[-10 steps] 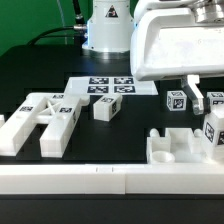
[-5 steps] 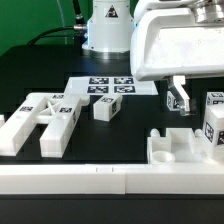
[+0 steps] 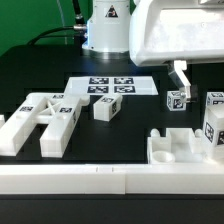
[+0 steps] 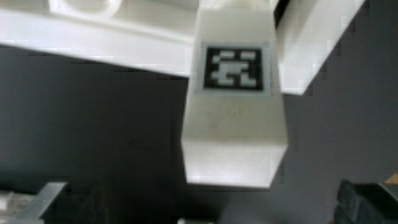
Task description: Assemble chair
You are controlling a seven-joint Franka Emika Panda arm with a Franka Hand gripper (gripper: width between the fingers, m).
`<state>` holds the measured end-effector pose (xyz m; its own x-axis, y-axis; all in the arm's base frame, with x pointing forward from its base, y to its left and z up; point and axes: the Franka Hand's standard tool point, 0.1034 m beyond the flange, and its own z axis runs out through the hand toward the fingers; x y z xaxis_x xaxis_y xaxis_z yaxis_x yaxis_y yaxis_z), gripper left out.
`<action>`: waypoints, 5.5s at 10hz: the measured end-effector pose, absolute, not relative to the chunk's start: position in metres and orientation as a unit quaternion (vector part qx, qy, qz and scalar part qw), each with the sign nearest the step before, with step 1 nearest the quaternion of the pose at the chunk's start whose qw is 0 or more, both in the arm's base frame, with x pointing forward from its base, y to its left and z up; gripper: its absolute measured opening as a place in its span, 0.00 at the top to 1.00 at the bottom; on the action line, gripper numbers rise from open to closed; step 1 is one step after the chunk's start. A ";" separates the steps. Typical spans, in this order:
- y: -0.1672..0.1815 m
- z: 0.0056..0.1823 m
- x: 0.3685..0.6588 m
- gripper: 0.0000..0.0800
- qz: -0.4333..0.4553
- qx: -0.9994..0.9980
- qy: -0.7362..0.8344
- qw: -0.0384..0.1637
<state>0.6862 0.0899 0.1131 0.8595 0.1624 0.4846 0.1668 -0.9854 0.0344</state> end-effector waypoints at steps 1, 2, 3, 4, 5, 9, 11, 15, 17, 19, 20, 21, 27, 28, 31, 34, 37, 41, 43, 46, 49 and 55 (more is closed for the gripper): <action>0.090 0.113 0.687 0.19 -0.252 -0.964 -0.085 0.004; 0.089 0.110 0.685 0.19 -0.238 -0.967 -0.086 0.004; 0.088 0.107 0.685 0.19 -0.200 -0.976 -0.086 0.003; 0.090 0.105 0.687 0.19 -0.165 -0.982 -0.087 0.004; 0.091 0.103 0.688 0.19 -0.119 -0.989 -0.089 0.003; 0.093 0.099 0.695 0.19 -0.047 -0.995 -0.090 0.002; 0.092 0.093 0.693 0.19 -0.046 -0.995 -0.091 0.001; 0.093 0.089 0.693 0.64 -0.046 -0.995 -0.092 0.001; 0.093 0.089 0.693 0.64 -0.046 -0.995 -0.091 0.001; 0.093 0.089 0.693 0.64 -0.046 -0.996 -0.081 0.002; 0.093 0.089 0.693 0.64 -0.046 -0.997 -0.063 0.003; 0.095 0.089 0.693 0.64 -0.049 -0.999 0.008 0.008; 0.090 0.089 0.692 0.64 -0.047 -0.961 0.272 0.008; 0.085 0.089 0.692 0.63 -0.047 -0.950 0.308 0.001; 0.068 0.091 0.689 0.63 -0.053 -0.911 0.407 -0.028; 0.063 0.092 0.688 0.63 -0.055 -0.902 0.427 -0.038; 0.064 0.094 0.690 0.39 -0.055 -0.921 0.384 -0.039; 0.064 0.095 0.691 0.19 -0.053 -0.945 0.319 -0.041; 0.064 0.095 0.691 0.19 -0.051 -0.974 0.214 -0.051; 0.069 0.094 0.691 0.19 -0.045 -0.996 0.012 -0.069; 0.072 0.093 0.691 0.19 -0.036 -0.985 -0.151 -0.079; 0.067 0.103 0.693 0.19 -0.039 -0.982 -0.179 -0.053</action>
Offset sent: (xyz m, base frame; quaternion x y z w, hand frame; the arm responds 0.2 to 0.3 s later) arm 0.0179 0.0019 -0.0054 0.0021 -0.1265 0.0058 0.9919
